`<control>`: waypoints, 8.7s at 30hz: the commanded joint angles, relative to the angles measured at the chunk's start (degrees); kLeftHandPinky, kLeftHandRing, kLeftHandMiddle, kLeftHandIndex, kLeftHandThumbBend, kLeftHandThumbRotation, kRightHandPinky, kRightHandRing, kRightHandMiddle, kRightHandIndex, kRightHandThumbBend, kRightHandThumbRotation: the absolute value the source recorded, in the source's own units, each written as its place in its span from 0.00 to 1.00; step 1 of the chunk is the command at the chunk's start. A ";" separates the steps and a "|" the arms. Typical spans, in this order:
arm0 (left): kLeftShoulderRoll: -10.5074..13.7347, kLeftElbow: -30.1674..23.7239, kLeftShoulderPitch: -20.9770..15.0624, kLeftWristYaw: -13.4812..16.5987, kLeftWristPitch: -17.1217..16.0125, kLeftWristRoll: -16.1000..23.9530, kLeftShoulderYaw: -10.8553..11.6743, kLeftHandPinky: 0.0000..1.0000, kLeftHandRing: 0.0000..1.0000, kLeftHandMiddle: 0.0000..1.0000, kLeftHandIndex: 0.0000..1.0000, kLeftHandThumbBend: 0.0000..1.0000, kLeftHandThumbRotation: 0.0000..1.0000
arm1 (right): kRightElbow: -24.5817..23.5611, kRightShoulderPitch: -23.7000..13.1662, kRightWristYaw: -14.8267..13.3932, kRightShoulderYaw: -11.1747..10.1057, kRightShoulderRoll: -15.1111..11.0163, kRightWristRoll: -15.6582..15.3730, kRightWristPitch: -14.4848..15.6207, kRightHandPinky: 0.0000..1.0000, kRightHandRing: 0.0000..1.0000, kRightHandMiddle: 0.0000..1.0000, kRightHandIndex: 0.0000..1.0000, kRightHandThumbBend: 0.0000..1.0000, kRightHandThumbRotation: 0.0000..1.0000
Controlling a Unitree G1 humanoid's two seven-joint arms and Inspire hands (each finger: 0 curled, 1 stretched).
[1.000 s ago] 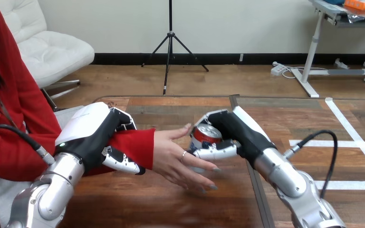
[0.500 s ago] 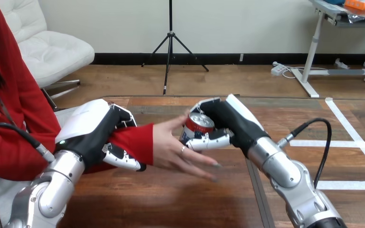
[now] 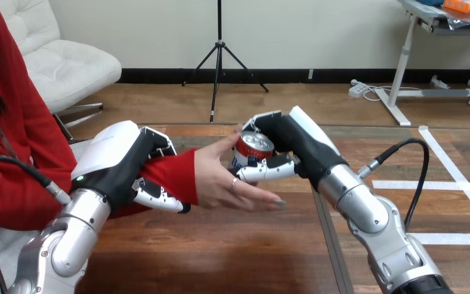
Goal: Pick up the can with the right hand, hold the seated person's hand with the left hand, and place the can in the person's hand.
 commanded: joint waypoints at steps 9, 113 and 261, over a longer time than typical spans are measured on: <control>-3.01 -10.02 -11.49 4.14 -3.63 -2.57 1.06 0.24 0.29 0.35 0.36 0.86 0.00 | -11.14 -10.31 1.65 0.74 1.76 1.11 -0.07 0.29 0.34 0.41 0.46 0.62 0.00; -0.53 -11.50 -7.57 4.85 -8.67 0.09 2.51 0.44 0.60 0.64 0.60 0.90 0.21 | -14.34 -5.61 10.58 0.27 -2.77 2.75 9.04 0.49 0.57 0.62 0.64 0.62 1.00; -17.26 -21.88 32.51 -3.41 -22.47 -37.51 -1.25 0.59 0.77 0.79 0.82 0.67 1.00 | -30.33 45.77 20.05 -15.07 3.23 38.55 -13.77 0.78 0.83 0.86 0.86 1.00 1.00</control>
